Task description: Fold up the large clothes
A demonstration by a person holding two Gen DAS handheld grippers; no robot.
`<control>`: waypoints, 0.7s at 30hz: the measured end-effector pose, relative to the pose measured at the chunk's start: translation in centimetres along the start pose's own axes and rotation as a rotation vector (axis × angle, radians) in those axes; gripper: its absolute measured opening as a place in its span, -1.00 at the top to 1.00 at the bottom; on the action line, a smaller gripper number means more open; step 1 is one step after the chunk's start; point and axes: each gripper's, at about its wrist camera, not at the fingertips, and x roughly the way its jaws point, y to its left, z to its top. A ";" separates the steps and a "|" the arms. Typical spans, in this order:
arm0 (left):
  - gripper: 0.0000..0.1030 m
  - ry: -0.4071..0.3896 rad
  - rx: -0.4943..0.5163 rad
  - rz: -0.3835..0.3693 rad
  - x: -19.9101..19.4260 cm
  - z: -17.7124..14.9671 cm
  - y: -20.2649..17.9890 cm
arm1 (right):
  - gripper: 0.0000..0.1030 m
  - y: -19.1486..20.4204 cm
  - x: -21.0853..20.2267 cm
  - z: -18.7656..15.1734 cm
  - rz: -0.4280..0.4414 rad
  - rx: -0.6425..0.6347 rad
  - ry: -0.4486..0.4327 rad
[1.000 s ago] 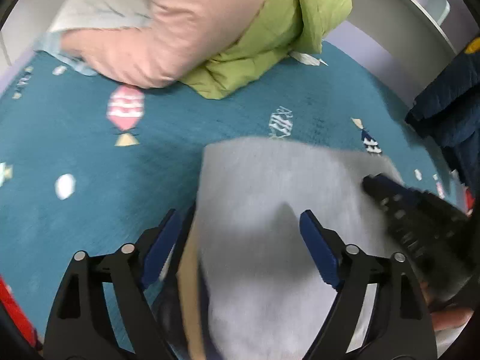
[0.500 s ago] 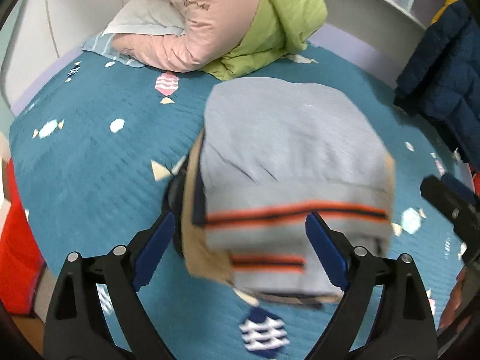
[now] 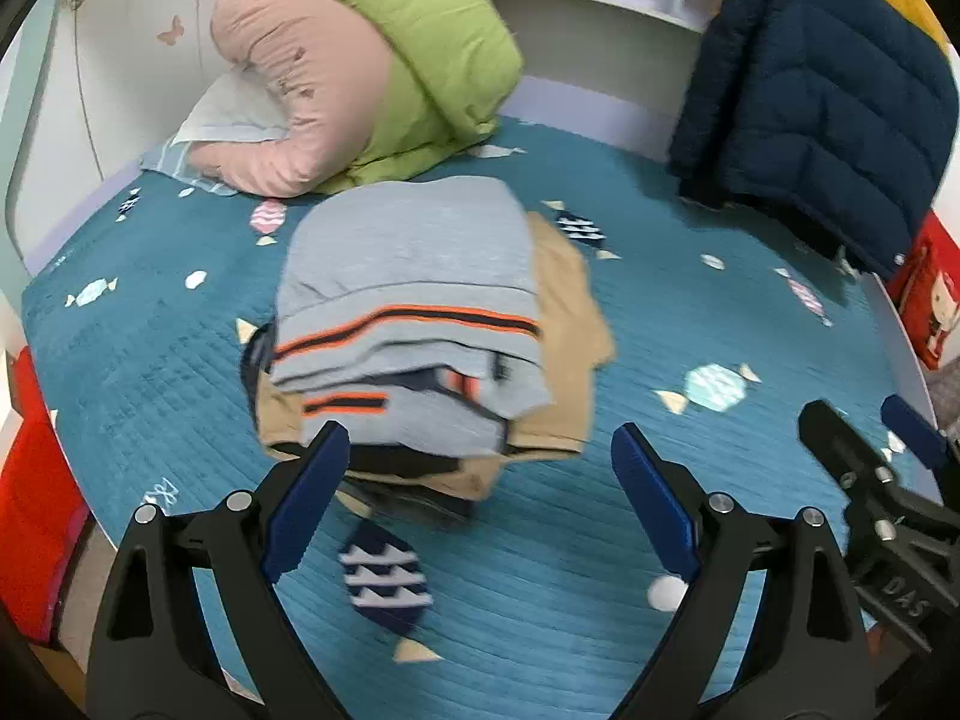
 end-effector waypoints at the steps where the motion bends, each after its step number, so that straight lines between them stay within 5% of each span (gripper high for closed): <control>1: -0.74 -0.005 0.008 -0.010 -0.3 -0.3 -0.7 | -0.85 -0.7 -0.7 -0.5 -0.005 0.020 -0.007; 12: -0.74 -0.110 0.104 0.043 -4.3 -2.8 -5.4 | -0.85 -4.6 -5.2 -3.9 0.021 0.122 -0.079; 21: -0.75 -0.143 0.136 -0.015 -6.5 -4.1 -7.3 | -0.85 -6.4 -7.9 -5.7 -0.054 0.178 -0.139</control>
